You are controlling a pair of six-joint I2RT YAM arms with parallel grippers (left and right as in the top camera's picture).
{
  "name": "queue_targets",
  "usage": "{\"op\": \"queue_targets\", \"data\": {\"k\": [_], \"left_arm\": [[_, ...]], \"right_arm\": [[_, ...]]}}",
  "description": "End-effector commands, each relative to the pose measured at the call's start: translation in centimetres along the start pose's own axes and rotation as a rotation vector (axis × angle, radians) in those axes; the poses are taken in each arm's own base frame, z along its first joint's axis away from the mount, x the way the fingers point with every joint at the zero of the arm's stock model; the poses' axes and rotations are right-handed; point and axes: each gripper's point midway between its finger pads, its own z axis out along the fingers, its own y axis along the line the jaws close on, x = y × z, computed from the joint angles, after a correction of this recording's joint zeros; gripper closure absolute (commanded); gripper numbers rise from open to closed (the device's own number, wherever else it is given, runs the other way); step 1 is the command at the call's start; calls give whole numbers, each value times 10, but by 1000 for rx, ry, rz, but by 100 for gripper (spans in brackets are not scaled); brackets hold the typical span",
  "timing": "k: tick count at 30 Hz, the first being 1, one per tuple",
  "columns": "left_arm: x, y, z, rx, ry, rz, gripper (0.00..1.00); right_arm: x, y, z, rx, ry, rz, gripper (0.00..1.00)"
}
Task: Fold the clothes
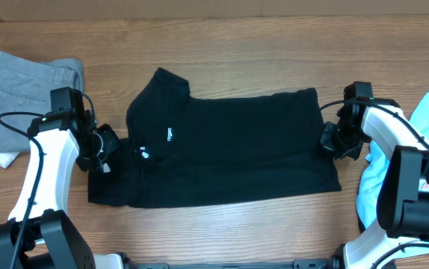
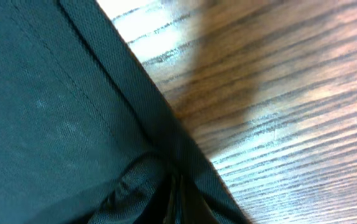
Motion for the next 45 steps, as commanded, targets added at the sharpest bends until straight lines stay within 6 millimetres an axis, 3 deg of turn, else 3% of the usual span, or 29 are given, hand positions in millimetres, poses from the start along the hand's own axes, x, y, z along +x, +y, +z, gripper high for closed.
{"op": "queue_targets", "data": {"k": [1,3,8,12,13,16,19,24,37,45], "left_arm": [[0,-2,-1,6,-4,33,57],[0,-2,-1,6,-4,33,56],[0,-2,-1,7,-5,34,56],[-6,-12,-4,56,-28,91,53],[-10,-19,-6,86,-41,117,51],[-31,-52,-22,214,-128,261,28],[-49,-74,-33,269,-222,373,20],[-74,-108,-35,304,-309,472,15],[-151,-166,28,308,-278,554,10],[-161,-180,88,296,-240,622,11]], "right_arm": [[-18,5,-8,-12,-66,3,94],[-24,7,-9,-20,-89,1,88],[-28,5,-10,-8,-108,27,86],[-32,7,-20,-9,-111,27,79],[-35,9,-26,-13,-120,26,78],[-51,17,-53,-32,-171,22,71],[-64,29,-76,-77,-209,13,37],[-68,54,-95,-199,-210,-63,33],[-60,52,-93,-194,-177,-58,33],[-58,52,-92,-191,-169,-57,32]]}}
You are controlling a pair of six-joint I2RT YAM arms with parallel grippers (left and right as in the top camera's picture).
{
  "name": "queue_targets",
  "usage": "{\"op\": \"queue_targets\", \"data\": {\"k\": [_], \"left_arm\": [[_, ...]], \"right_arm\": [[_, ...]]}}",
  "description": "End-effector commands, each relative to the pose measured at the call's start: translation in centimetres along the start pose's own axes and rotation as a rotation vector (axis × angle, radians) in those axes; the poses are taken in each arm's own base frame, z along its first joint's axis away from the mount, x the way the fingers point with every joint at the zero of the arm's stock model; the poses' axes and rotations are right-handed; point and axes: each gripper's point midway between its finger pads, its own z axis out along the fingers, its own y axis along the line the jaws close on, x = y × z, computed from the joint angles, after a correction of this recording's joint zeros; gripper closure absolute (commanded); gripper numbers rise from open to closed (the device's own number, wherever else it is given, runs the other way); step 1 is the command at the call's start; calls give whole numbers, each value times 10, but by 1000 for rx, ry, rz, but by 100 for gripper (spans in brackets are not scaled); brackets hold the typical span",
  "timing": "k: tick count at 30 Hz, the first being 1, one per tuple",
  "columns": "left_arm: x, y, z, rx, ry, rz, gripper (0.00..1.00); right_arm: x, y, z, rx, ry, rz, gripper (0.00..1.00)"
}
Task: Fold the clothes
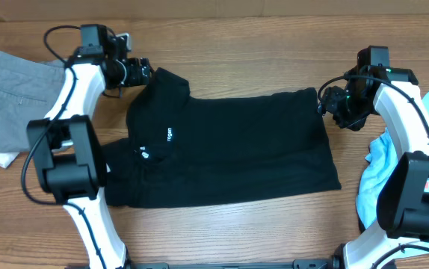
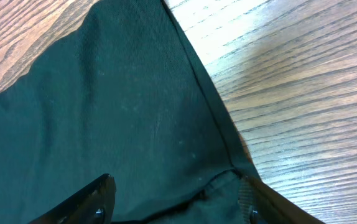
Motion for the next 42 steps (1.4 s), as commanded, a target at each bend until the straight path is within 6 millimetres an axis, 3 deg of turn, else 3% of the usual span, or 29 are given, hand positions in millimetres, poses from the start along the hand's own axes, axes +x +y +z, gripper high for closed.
{"op": "queue_targets", "data": {"k": [1,6,9,11,13,18,24,28,37,42], "left_arm": [[3,-10,23,24,16,72,12],[17,-15,47,15,55,96,14],[27,-12,54,-20,89,101,20],[33,-12,56,-36,111,100,40],[38,-11,55,-40,131,94,68],[52,7,49,-135,189,23,94],[55,15,28,-138,208,-154,96],[44,12,9,-94,175,-252,96],[55,8,2,-104,221,-361,96],[60,6,1,-107,241,-363,96]], "right_arm": [[-7,6,-13,-21,-40,-16,33],[-7,6,-13,-21,-41,-16,33],[-7,6,-13,-21,-41,-16,32],[-8,6,-13,-22,-45,-17,32],[-11,7,-13,-25,-56,-19,33],[-26,12,-14,-44,-117,-60,32],[-73,20,-14,-50,-298,-122,29],[-93,26,0,-66,-354,-139,29],[-108,33,76,-74,-337,-172,29],[-106,36,98,-74,-322,-184,31]]}}
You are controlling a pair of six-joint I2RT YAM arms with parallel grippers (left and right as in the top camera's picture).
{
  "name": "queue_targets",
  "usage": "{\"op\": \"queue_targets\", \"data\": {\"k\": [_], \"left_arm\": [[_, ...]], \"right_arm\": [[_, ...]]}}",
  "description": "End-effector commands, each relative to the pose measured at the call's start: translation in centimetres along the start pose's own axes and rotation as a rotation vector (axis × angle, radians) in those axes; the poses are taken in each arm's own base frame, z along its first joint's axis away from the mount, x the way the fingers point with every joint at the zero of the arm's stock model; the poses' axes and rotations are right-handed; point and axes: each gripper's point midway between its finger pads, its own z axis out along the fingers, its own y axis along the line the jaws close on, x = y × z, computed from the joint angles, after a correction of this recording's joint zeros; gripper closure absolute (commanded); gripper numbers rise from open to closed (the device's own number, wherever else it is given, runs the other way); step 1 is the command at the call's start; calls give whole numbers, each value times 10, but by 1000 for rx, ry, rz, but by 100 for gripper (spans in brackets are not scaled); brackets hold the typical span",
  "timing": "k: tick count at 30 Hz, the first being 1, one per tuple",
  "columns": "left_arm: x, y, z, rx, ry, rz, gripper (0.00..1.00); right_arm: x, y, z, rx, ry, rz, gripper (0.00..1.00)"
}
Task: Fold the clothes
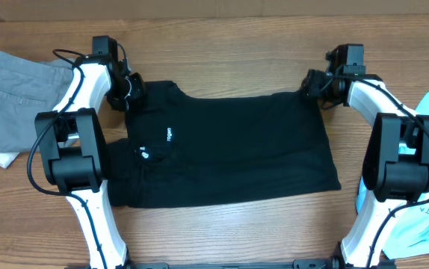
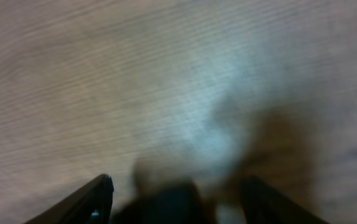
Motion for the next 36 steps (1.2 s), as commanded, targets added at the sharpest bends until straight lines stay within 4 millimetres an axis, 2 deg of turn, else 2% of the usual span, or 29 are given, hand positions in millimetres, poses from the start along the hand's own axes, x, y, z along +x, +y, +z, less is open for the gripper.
{"op": "queue_targets", "data": {"k": [1,2,5,8,11,13,17,19,24,26,30,36], "left_arm": [[1,-10,-14,19,-17,-8,96],[1,-10,-14,18,-16,-9,96],[3,-10,-14,17,-10,-11,96],[5,-9,-14,14,-2,-13,96],[7,-8,-14,11,10,-14,96],[9,-9,-14,17,16,-2,96],[13,-28,-25,137,34,83,96],[14,-41,-38,216,32,114,96],[11,-49,-75,278,-7,112,96],[16,-50,-89,278,-10,127,96],[41,-50,-109,263,46,179,96],[83,-23,-120,123,201,127,96]], "right_arm": [[7,2,10,5,23,-9,33],[10,2,11,7,33,-8,36],[17,1,11,13,60,-5,62],[22,0,10,19,81,-1,82],[23,0,10,21,86,3,96],[23,-1,10,23,85,7,96],[22,-10,8,80,80,58,96],[21,-9,3,84,90,63,96],[7,-4,-19,96,78,60,96],[1,0,-31,95,76,59,96],[4,3,-60,116,142,71,96],[14,-4,-105,172,228,99,96]]}}
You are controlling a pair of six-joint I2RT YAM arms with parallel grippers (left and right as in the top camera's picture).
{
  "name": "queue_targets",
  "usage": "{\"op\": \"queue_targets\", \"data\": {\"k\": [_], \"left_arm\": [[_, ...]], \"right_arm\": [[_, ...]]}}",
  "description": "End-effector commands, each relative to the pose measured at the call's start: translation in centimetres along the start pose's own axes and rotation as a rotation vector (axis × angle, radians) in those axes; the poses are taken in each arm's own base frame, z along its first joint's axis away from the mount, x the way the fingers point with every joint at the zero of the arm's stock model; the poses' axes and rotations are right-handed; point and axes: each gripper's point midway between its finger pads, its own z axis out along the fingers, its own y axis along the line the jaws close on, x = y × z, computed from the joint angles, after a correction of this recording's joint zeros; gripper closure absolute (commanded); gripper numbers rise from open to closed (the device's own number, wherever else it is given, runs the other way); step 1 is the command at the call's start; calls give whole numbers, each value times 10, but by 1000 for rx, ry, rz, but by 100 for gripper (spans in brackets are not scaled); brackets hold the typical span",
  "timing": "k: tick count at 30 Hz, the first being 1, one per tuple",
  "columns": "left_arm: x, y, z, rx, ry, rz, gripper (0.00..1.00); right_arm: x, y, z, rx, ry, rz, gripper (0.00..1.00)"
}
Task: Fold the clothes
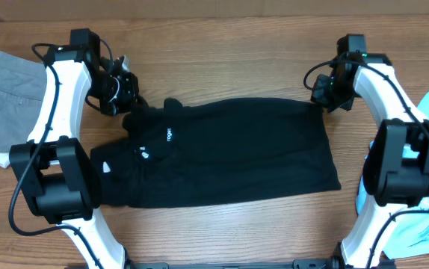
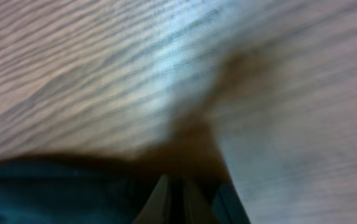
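Observation:
A black shirt (image 1: pixel 237 149) lies spread across the middle of the table, its collar (image 1: pixel 168 106) to the left and its hem to the right. My left gripper (image 1: pixel 127 96) is at the shirt's far left shoulder, where the cloth is bunched up against its tips. At the far right hem corner is my right gripper (image 1: pixel 321 96). In the right wrist view the right gripper (image 2: pixel 173 200) has its fingers pressed together, with dark cloth (image 2: pixel 54 193) around them and blurred wood beyond. The shirt's far edge now runs nearly straight between the two grippers.
Folded grey trousers (image 1: pixel 9 90) lie at the far left on something white. A light blue garment lies heaped at the right edge and reaches down to the front right corner. The table (image 1: pixel 229 45) is bare wood behind the shirt.
The right gripper, open at the far right hem corner, is now shut on it. The collar and left shoulder have come nearer and bunched at the left gripper. The far edge sits lower.
First both grippers were low at the shirt's left and right ends, the right one shut on the hem. Then both were at the far corners, the right one open over the hem. Then they sat on the far corners. Now the far edge is gripped and drawn nearer.

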Motion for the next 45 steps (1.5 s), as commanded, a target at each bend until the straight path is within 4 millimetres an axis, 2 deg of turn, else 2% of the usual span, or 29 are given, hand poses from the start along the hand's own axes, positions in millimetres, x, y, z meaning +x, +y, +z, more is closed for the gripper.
{"op": "queue_targets", "data": {"k": [1,5,13,18,21,24,31,42,45], "left_arm": [[15,9,-7,-67,37,25,96],[36,12,-9,-79,120,21,96],[78,15,-15,-85,283,51,96],[99,22,-16,-109,312,40,96],[122,32,-15,-144,309,35,96],[140,42,-16,-165,278,13,96],[159,55,-13,-168,250,-34,96],[186,77,13,-200,319,-118,96],[187,77,16,-199,316,-144,96]], "right_arm": [[-12,-5,-48,7,-83,16,96],[9,-22,-63,71,-21,36,96],[50,-58,-72,258,129,41,96],[70,-67,-78,304,211,39,96],[82,-70,-79,318,262,39,96],[96,-75,-73,332,310,38,96],[113,-81,-57,348,361,45,96],[129,-87,-49,366,409,60,96],[131,-88,-48,368,416,60,96]]}}
